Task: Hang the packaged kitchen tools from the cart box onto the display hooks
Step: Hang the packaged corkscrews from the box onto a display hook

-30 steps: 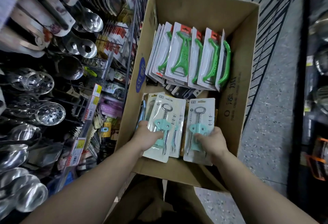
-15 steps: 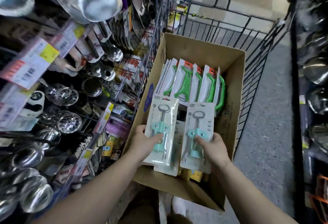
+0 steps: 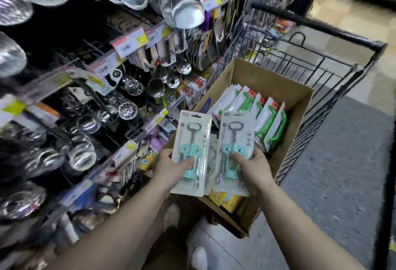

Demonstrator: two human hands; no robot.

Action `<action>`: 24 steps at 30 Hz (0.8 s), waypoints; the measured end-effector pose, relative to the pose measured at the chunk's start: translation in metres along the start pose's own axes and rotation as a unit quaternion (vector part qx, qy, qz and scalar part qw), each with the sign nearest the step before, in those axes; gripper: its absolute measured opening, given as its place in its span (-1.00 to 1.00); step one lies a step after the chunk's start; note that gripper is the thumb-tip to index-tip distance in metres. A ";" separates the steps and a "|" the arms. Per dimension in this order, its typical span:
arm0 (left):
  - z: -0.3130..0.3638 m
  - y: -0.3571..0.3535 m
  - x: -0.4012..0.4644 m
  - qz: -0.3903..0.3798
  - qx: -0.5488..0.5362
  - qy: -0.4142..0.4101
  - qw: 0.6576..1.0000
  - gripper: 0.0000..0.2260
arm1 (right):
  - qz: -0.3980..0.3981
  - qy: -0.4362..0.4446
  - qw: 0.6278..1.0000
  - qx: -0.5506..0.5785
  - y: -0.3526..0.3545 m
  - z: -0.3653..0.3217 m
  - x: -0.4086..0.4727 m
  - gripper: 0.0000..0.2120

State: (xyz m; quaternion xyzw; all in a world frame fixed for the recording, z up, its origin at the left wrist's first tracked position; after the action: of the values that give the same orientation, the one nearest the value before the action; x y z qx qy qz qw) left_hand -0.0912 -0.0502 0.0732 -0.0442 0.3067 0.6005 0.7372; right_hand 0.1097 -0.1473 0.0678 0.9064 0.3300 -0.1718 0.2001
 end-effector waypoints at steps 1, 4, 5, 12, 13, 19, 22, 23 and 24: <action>-0.003 0.008 -0.007 0.012 -0.013 0.000 1.000 -0.60 | -0.013 0.017 1.000 -0.004 -0.004 -0.009 -0.007 -0.64; -0.010 0.036 -0.029 0.039 -0.055 -0.001 0.998 -0.66 | -0.049 0.048 0.998 -0.014 -0.021 -0.029 -0.024 -0.64; -0.013 0.047 -0.037 0.051 -0.070 -0.001 0.996 -0.70 | -0.065 0.053 0.996 -0.016 -0.030 -0.037 -0.032 -0.68; -0.042 0.146 -0.098 0.157 -0.151 -0.031 0.976 -0.84 | -0.205 0.107 0.972 -0.031 -0.110 -0.052 -0.103 -0.79; -0.049 0.162 -0.108 0.173 -0.160 -0.033 0.971 -0.83 | -0.227 0.107 0.967 -0.037 -0.123 -0.052 -0.119 -0.73; -0.106 0.262 -0.168 0.276 -0.205 -0.027 0.939 -0.60 | -0.336 0.159 0.924 -0.093 -0.185 -0.030 -0.226 -0.74; -0.138 0.315 -0.202 0.311 -0.215 -0.037 0.925 -0.68 | -0.388 0.155 0.904 -0.092 -0.206 -0.009 -0.287 -0.89; -0.149 0.332 -0.214 0.321 -0.219 -0.036 0.921 -0.69 | -0.403 0.157 0.897 -0.092 -0.212 -0.002 -0.308 -0.88; -0.160 0.349 -0.226 0.330 -0.222 -0.041 0.916 -0.67 | -0.414 0.162 0.891 -0.092 -0.220 0.007 -0.329 -0.85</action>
State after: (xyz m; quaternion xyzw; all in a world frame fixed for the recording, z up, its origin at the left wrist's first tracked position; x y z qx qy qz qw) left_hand -0.4938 -0.2178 0.1636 -0.0782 0.1319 0.8637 0.4802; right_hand -0.2755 -0.1704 0.1530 0.6804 0.7175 -0.0589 0.1371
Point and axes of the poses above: each hand's wrist, its own x-axis towards the middle knuckle, its own y-axis out of the back of the hand, z = x × y, the point moved 2 cm from there along x, towards the middle knuckle, and after that the axes turned 7 degrees about z, right-handed, at the moved point
